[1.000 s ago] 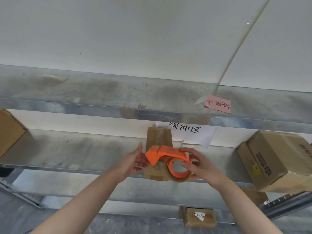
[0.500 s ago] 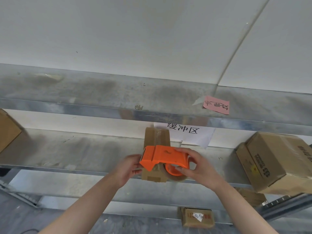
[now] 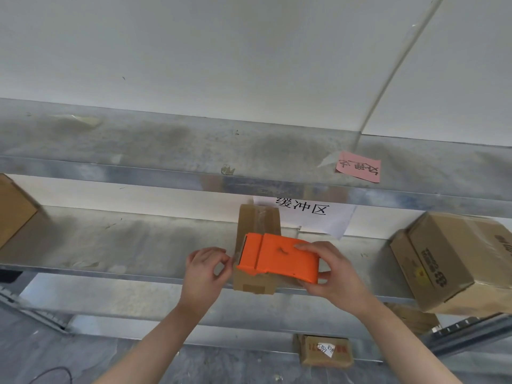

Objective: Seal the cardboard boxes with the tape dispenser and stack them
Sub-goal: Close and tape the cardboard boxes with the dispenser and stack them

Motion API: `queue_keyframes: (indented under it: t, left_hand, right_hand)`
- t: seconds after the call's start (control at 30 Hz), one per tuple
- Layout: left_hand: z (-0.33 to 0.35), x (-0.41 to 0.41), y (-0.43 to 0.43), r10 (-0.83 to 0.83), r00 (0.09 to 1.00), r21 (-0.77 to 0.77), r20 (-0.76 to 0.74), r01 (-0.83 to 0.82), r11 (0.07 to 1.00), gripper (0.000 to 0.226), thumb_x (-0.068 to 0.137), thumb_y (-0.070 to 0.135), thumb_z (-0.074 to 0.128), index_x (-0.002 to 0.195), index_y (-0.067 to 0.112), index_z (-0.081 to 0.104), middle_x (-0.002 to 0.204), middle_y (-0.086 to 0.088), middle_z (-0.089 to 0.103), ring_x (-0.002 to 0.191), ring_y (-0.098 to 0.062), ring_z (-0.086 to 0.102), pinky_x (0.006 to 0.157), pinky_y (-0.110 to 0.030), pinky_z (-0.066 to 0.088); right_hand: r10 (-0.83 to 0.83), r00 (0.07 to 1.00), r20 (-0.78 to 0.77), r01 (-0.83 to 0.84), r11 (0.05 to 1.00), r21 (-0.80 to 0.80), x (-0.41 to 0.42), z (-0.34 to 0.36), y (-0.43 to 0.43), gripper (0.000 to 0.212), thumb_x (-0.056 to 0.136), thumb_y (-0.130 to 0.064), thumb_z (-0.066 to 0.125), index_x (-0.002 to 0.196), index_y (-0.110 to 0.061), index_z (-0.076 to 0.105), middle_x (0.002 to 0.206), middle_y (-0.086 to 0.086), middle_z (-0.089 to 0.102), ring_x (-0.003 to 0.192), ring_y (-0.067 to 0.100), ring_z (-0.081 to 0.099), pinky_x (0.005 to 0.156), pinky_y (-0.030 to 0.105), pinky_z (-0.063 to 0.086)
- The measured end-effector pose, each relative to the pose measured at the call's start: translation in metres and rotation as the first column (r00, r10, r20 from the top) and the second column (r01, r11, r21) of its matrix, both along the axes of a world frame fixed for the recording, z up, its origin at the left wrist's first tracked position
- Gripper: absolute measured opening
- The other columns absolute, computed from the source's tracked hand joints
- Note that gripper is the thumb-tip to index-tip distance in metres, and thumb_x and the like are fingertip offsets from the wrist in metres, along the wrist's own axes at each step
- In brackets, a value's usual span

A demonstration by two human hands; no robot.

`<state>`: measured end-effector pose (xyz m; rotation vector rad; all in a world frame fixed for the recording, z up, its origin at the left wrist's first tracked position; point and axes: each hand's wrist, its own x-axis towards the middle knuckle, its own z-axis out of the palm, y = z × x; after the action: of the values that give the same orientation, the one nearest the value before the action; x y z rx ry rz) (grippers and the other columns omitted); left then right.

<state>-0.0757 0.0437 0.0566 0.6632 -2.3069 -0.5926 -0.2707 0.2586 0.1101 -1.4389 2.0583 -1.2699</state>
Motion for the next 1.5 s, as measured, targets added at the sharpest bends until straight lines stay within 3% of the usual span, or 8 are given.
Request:
queue_keyframes:
  t: [0.37, 0.63, 0.87, 0.97, 1.03, 1.13, 1.23, 1.5]
  left_hand:
    - [-0.016, 0.014, -0.042, 0.066, 0.994, 0.15, 0.089, -0.079, 0.985, 0.013, 0.092, 0.019, 0.062, 0.08, 0.015, 0.065, 0.079, 0.009, 0.064, 0.074, -0.012, 0.061, 0.074, -0.038, 0.05]
    - [-0.04, -0.013, -0.03, -0.017, 0.975, 0.423, 0.22, -0.08, 0.903, 0.021, 0.097, 0.025, 0.052, 0.076, 0.023, 0.053, 0.077, 0.008, 0.057, 0.073, -0.009, 0.055, 0.062, -0.009, 0.039]
    - [-0.053, -0.053, -0.01, 0.109, 0.989, 0.837, 0.097, -0.14, 0.529, 0.01, 0.094, 0.015, 0.056, 0.088, 0.009, 0.051, 0.086, -0.007, 0.052, 0.083, -0.023, 0.051, 0.066, -0.022, 0.041]
    - [-0.034, -0.048, -0.019, 0.149, 0.988, 0.78, -0.027, -0.073, 0.622, 0.031, 0.091, 0.025, 0.063, 0.118, 0.019, 0.049, 0.121, 0.001, 0.049, 0.111, -0.015, 0.05, 0.09, -0.021, 0.042]
    - [-0.013, -0.042, -0.026, -0.132, 0.989, 0.607, -0.07, 0.147, 0.781, 0.051, 0.091, 0.041, 0.06, 0.136, 0.027, 0.041, 0.142, 0.018, 0.037, 0.132, 0.003, 0.034, 0.105, -0.014, 0.028]
    - [0.0, -0.048, -0.027, -0.527, 0.806, 0.401, 0.269, 0.403, 0.823, 0.074, 0.085, 0.06, 0.057, 0.148, 0.041, 0.023, 0.151, 0.034, 0.012, 0.139, 0.014, 0.008, 0.116, -0.019, 0.016]
    - [-0.011, -0.054, -0.036, -0.542, 0.74, 0.284, 0.399, 0.463, 0.84, 0.077, 0.082, 0.063, 0.054, 0.147, 0.039, 0.02, 0.147, 0.04, 0.006, 0.139, 0.016, 0.001, 0.12, -0.026, 0.014]
    - [-0.022, -0.057, -0.032, -0.495, 0.805, 0.281, 0.328, 0.417, 0.864, 0.076, 0.082, 0.071, 0.046, 0.147, 0.036, 0.03, 0.151, 0.03, 0.02, 0.141, 0.01, 0.01, 0.12, -0.031, 0.018]
  right_hand:
    - [-0.055, 0.982, -0.18, 0.076, 0.99, 0.115, -0.067, -0.006, 0.059, 0.084, 0.065, -0.003, 0.087, 0.126, -0.048, 0.051, 0.124, -0.01, 0.042, 0.115, 0.009, 0.048, 0.077, 0.019, 0.057]
    - [-0.073, 0.986, -0.149, 0.106, 0.968, 0.227, -0.083, -0.032, 0.053, 0.085, 0.067, -0.008, 0.085, 0.127, -0.053, 0.045, 0.126, -0.022, 0.036, 0.118, 0.006, 0.043, 0.082, 0.021, 0.056]
    - [-0.08, 0.994, -0.079, 0.097, 0.965, 0.244, -0.088, -0.039, 0.046, 0.087, 0.064, 0.0, 0.081, 0.125, -0.053, 0.048, 0.121, -0.023, 0.039, 0.114, 0.001, 0.045, 0.084, 0.023, 0.056]
    - [-0.08, 0.995, -0.056, 0.092, 0.963, 0.253, -0.088, -0.04, 0.048, 0.083, 0.066, -0.003, 0.08, 0.126, -0.052, 0.048, 0.122, -0.025, 0.038, 0.116, 0.002, 0.045, 0.085, 0.025, 0.055]
    - [-0.076, 0.996, -0.055, 0.087, 0.966, 0.243, -0.086, -0.04, 0.046, 0.081, 0.067, -0.005, 0.078, 0.126, -0.053, 0.048, 0.123, -0.024, 0.037, 0.116, 0.003, 0.044, 0.085, 0.023, 0.055]
    - [-0.072, 0.995, -0.076, 0.088, 0.965, 0.245, -0.085, -0.038, 0.046, 0.082, 0.068, -0.004, 0.077, 0.126, -0.054, 0.047, 0.122, -0.025, 0.036, 0.114, 0.001, 0.044, 0.084, 0.022, 0.054]
    - [-0.055, 0.993, -0.108, 0.079, 0.969, 0.235, -0.089, -0.03, 0.055, 0.082, 0.068, -0.004, 0.078, 0.129, -0.05, 0.047, 0.124, -0.021, 0.037, 0.115, 0.004, 0.045, 0.085, 0.02, 0.053]
    - [-0.014, 0.985, -0.173, 0.061, 0.962, 0.268, -0.12, -0.018, 0.092, 0.08, 0.07, -0.005, 0.081, 0.13, -0.048, 0.049, 0.129, -0.019, 0.035, 0.117, 0.005, 0.046, 0.084, 0.025, 0.055]
